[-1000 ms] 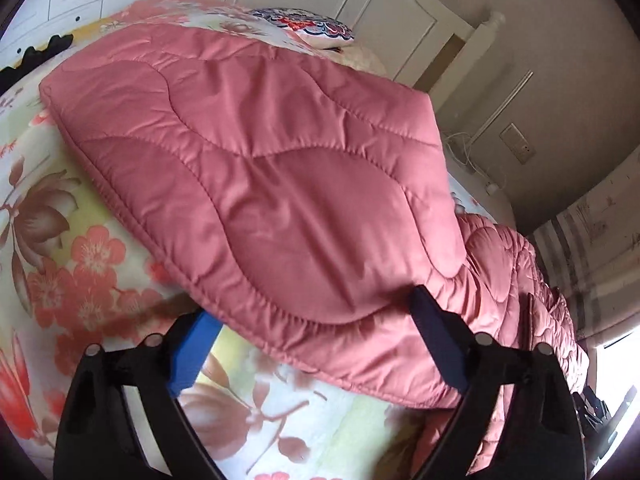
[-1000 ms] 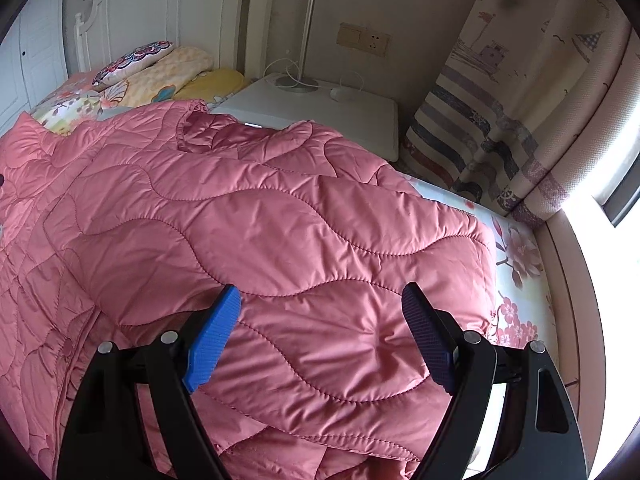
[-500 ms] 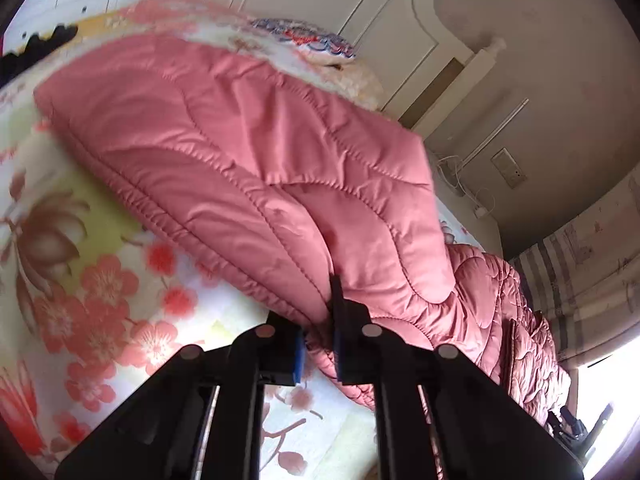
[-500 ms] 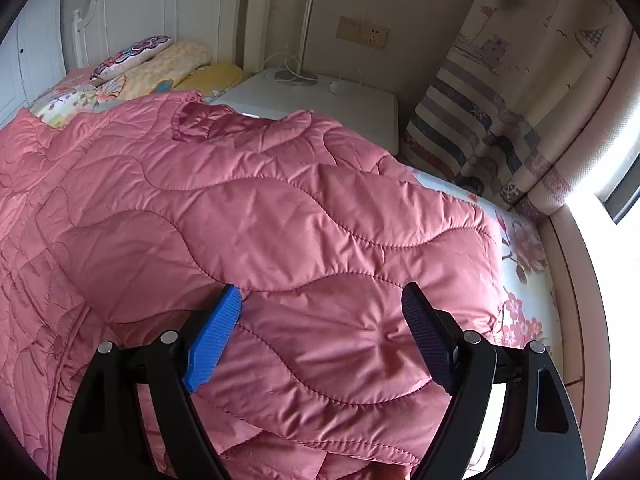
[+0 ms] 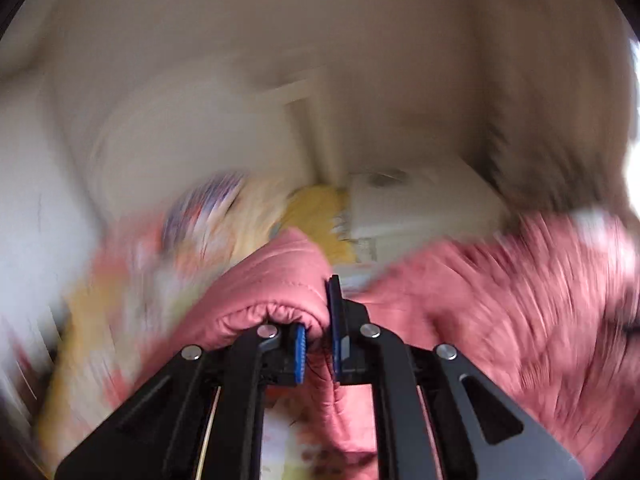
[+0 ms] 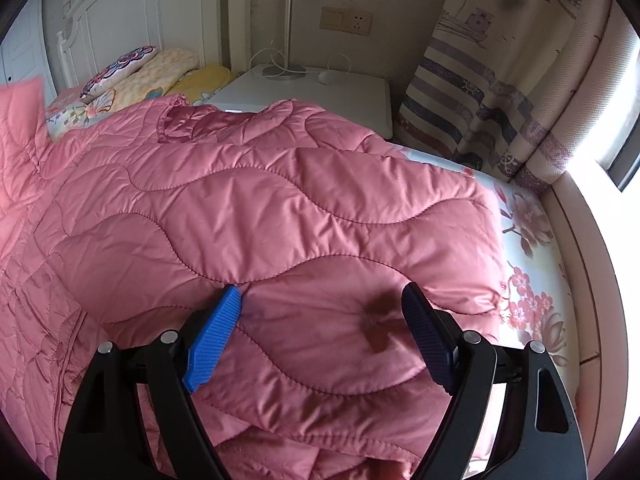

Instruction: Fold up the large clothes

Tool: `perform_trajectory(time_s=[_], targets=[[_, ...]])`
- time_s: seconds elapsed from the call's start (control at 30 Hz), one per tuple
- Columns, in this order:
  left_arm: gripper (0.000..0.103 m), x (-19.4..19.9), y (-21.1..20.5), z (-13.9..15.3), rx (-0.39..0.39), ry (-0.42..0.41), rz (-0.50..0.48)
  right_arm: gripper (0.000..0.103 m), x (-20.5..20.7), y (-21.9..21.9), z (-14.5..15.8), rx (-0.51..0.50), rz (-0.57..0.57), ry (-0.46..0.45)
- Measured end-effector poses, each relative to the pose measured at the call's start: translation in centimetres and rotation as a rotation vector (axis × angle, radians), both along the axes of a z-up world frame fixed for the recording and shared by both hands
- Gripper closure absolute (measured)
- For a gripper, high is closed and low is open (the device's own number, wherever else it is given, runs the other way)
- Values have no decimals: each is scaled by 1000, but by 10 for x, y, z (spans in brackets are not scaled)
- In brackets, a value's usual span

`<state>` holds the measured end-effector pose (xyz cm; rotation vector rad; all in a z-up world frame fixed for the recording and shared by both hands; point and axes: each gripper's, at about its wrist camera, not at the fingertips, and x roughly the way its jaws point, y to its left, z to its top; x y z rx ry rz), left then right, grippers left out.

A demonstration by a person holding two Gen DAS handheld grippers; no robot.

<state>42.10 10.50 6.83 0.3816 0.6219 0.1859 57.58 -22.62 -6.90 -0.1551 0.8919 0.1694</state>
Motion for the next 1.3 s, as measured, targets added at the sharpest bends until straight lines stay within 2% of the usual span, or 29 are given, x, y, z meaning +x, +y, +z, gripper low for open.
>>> perform_trajectory(time_s=[0.03,0.07,0.13,0.17,0.23,0.27,0.3,0.37,0.47,0.5,0.57,0.63,0.67,0.73,0.8,0.9,0.93,1.03,1.17,1.2,1.23,1.27,1.3], targets=[[94,-1,-43,-19,126,34,-94,24,-3,-7,5,9,-15,-6],[94,-5,-70,-36,216,56,-152,24,-7,-15,9,16,-29,-12],[94,-22,-121,-93,414,131,-285,24,-19,-34,19,12,-62,-34],[94,-31,-136,-121,485,181,-340,24,-22,-40,22,5,-69,-40],[94,-42,-155,-158,597,240,-417,24,-28,-56,27,-13,-90,-41],[94,-47,-163,-170,657,238,-437,24,-29,-61,30,-13,-100,-42],[94,-51,-168,-177,707,220,-443,24,-32,-65,35,-6,-110,-47],[94,-55,-170,-181,752,212,-439,24,-42,-67,53,23,-101,-80],[94,-57,-173,-194,850,216,-435,22,-61,-28,90,21,-9,-123],[94,-54,-174,-196,863,224,-423,20,-69,-3,103,-6,42,-148],[94,-50,-179,-198,869,231,-401,17,-95,63,129,-160,157,-253],[94,-51,-184,-201,876,228,-371,17,-118,122,140,-312,270,-364],[94,-51,-184,-201,877,226,-359,17,-133,160,142,-381,382,-403],[94,-51,-188,-202,884,218,-344,17,-147,209,139,-470,510,-414],[94,-60,-192,-204,881,211,-326,17,-156,244,132,-530,586,-423],[94,-61,-192,-203,856,211,-314,17,-165,299,100,-683,688,-402],[94,-61,-194,-203,851,209,-312,17,-167,309,90,-720,709,-393],[94,-63,-192,-200,842,198,-308,17,-168,342,54,-918,732,-436],[94,-67,-194,-198,827,191,-299,17,-147,359,37,-1107,625,-587],[94,-66,-194,-198,816,191,-297,18,-136,359,36,-1134,592,-585],[94,-66,-194,-198,804,189,-299,39,-119,353,40,-1119,550,-548],[94,-69,-192,-197,791,186,-304,52,-106,346,47,-1072,513,-510],[93,-70,-189,-194,782,184,-306,66,-89,331,60,-982,455,-465]])
